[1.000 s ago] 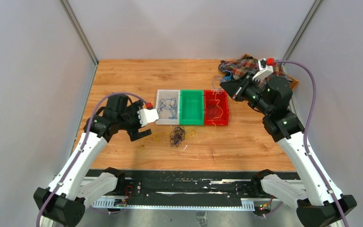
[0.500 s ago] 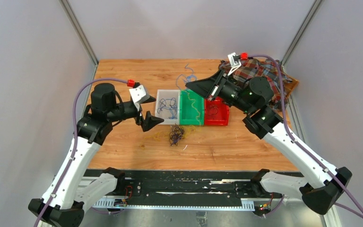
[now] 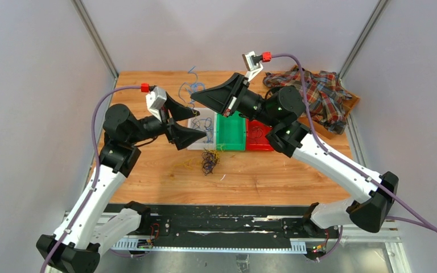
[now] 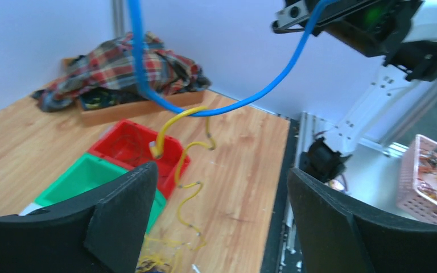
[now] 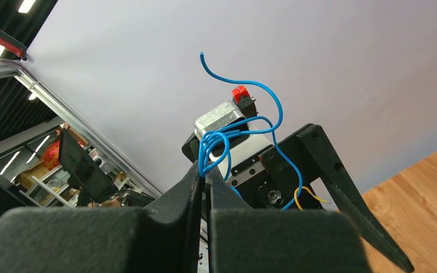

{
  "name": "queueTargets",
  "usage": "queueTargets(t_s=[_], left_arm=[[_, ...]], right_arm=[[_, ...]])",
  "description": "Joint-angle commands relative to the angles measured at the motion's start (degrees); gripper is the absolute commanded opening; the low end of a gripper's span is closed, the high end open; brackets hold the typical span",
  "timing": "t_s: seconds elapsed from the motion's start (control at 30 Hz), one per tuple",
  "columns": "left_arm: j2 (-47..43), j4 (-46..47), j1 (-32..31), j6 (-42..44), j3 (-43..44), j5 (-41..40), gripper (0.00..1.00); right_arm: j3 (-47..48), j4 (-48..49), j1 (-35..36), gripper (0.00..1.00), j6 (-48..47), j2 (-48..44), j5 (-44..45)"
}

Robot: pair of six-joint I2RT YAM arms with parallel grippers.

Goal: Untangle the cables

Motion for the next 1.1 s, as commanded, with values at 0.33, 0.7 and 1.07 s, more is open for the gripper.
queueTargets(t_s=[0.33, 0.7, 1.07], left_arm=[[-0.52, 6.73, -0.6, -5.09, -8.48, 0.97, 0.39], [-2.42, 4.22, -0.69, -2.54, -12.27, -0.78, 0.01], [-10.62, -20.9, -0.68, 25.69, -16.68, -14.5, 0.01]], right_arm=[[0.19, 6.24, 1.48, 0.01, 1.65, -0.26, -0.26], [-2.94, 1.72, -3.55, 0.01, -0.82, -5.53, 0.45], [-1.19, -10.47, -21.53, 0.01, -7.89, -10.46, -0.73]])
